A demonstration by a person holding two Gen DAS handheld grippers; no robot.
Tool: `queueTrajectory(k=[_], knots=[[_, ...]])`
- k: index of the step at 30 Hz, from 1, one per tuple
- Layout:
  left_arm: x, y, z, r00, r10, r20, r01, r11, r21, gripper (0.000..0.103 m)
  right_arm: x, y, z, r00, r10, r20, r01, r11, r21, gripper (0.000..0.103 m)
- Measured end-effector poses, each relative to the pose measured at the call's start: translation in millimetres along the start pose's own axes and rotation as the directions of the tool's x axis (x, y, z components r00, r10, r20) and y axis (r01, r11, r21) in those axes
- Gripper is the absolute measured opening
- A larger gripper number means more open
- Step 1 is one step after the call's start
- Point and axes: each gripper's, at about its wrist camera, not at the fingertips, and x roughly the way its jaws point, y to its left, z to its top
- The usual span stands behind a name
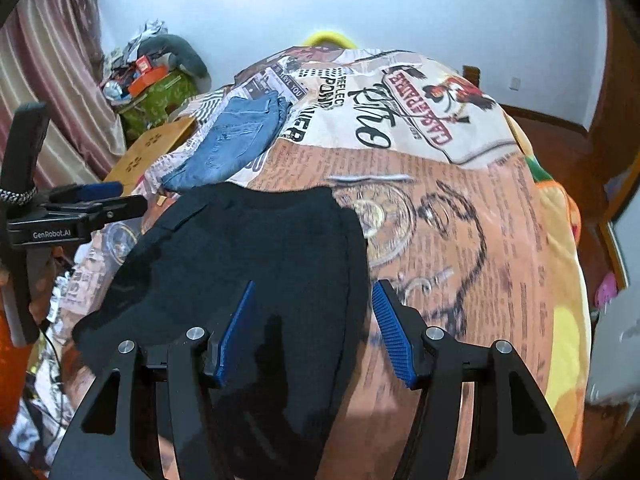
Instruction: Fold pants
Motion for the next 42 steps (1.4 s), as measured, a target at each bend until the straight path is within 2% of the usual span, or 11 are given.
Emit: queueTrajectory(k=[4, 7, 8, 15, 18, 23, 32, 34, 37, 39, 42], knots=[[22.9, -4.7, 6.1, 0.999, -0.025, -0.036, 0.026, 0.999, 0.048, 0.065, 21.5, -1.5, 18.5, 1.000, 0.008, -0.011, -0.009, 0.999, -0.041, 0.055], [39.9, -4.8, 6.3, 0.995, -0.058, -0.078, 0.063, 0.996, 0.059, 0.045, 40.5, -3.1, 29.8, 0.999, 0.026, -0.046, -0.029, 0.998, -0.062, 0.044], [44.8, -5.2, 5.8, 0.994, -0.062, -0.089, 0.068, 0.996, 0.064, 0.043, 46.0, -5.1, 32.1, 0.998, 0.029, -0.057, -0.033, 0.997, -0.065, 0.042], [53.1, -5.6, 0.3, 0.996, -0.055, -0.070, 0.062, 0.994, 0.094, 0.043, 89.0, -11.2, 35.0, 0.987, 0.018, -0.157, -0.032, 0.996, -0.084, 0.036], [54.3, -6.7, 0.4, 0.996, -0.050, -0.069, 0.057, 0.992, 0.109, 0.043, 87.7, -10.8, 34.2, 0.990, 0.036, -0.133, -0.047, 0.996, -0.080, 0.018], [58.1, -3.9, 3.6, 0.996, -0.046, -0.073, 0.053, 0.994, 0.091, 0.043, 76.8, -7.6, 33.5, 0.997, 0.009, -0.082, -0.018, 0.994, -0.106, 0.010], [66.2, 4.9, 4.7, 0.992, -0.074, -0.103, 0.079, 0.996, 0.041, 0.047, 89.8, -10.9, 31.3, 0.992, -0.021, -0.122, 0.009, 0.995, -0.097, 0.010], [58.9, 5.2, 8.9, 0.994, -0.045, -0.104, 0.050, 0.998, 0.042, 0.047, 83.0, -12.1, 35.6, 0.990, -0.022, -0.138, 0.012, 0.997, -0.077, 0.011], [35.4, 4.9, 13.5, 0.999, 0.000, -0.051, 0.003, 0.999, 0.053, 0.047, 61.0, -12.1, 39.6, 0.991, -0.020, -0.130, 0.013, 0.998, -0.059, 0.013], [18.7, 2.3, 14.7, 1.000, -0.012, -0.020, 0.013, 0.999, 0.050, 0.047, 46.1, -9.4, 39.5, 0.993, -0.001, -0.117, -0.005, 0.998, -0.056, 0.014], [0.9, -7.1, 12.8, 0.999, -0.048, -0.002, 0.048, 0.997, 0.058, 0.047, 24.5, 1.7, 37.4, 0.996, 0.024, -0.091, -0.031, 0.997, -0.072, 0.025]])
